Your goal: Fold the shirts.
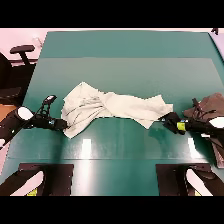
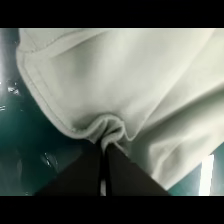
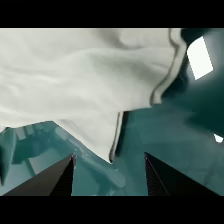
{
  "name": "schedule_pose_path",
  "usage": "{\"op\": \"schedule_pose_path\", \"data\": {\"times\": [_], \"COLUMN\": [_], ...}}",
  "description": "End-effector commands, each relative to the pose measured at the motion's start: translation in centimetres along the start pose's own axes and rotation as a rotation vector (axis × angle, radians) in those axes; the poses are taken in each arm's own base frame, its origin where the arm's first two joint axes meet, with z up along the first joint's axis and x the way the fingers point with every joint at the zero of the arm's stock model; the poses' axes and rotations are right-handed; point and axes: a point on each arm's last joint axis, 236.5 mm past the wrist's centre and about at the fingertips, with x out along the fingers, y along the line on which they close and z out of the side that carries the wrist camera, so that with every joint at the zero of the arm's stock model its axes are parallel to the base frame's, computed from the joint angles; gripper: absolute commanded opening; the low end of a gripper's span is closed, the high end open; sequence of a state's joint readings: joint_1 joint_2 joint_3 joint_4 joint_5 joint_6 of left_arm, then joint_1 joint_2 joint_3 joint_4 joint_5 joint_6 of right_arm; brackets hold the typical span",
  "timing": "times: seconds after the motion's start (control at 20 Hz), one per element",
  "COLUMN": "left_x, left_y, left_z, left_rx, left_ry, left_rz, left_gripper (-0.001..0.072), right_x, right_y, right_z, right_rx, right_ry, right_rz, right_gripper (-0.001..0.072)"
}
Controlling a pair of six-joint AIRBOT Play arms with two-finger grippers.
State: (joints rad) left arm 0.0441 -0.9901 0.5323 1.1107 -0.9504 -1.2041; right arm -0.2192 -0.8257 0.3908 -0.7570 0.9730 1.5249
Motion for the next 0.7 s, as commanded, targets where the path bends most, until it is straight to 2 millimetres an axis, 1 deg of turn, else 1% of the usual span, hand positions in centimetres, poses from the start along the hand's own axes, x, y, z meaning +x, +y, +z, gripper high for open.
{"op": "schedule_pose_path", "data": {"times": [0.0, 0.15, 0.25, 0.5, 0.65], "left_x": [0.0, 0.0, 0.0, 0.0, 0.0], "left_y": [-0.2, -0.3, -0.3, -0.5, -0.5], "left_z": [0.0, 0.0, -0.2, -0.6, -0.6], "left_rx": [-0.003, -0.006, -0.005, -0.006, -0.006], "left_ry": [0.002, 0.002, 0.008, 0.027, 0.027], "left_rz": [-0.007, -0.011, -0.014, -0.021, -0.021], "left_gripper": [0.0023, 0.0023, 0.0022, 0.0023, 0.0023], "right_x": [0.7, 1.9, 2.6, 3.2, 3.5], "right_y": [-1.4, -2.5, -2.6, -1.0, -0.4], "right_z": [-0.1, 0.5, 1.2, 5.2, 6.2], "right_rx": [0.005, -0.033, -0.093, -0.163, -0.165], "right_ry": [-0.016, 0.0, 0.028, 0.02, 0.035], "right_rz": [-0.039, -0.068, -0.077, -0.075, -0.07], "right_gripper": [0.0503, 0.0501, 0.0501, 0.0501, 0.0491]}}
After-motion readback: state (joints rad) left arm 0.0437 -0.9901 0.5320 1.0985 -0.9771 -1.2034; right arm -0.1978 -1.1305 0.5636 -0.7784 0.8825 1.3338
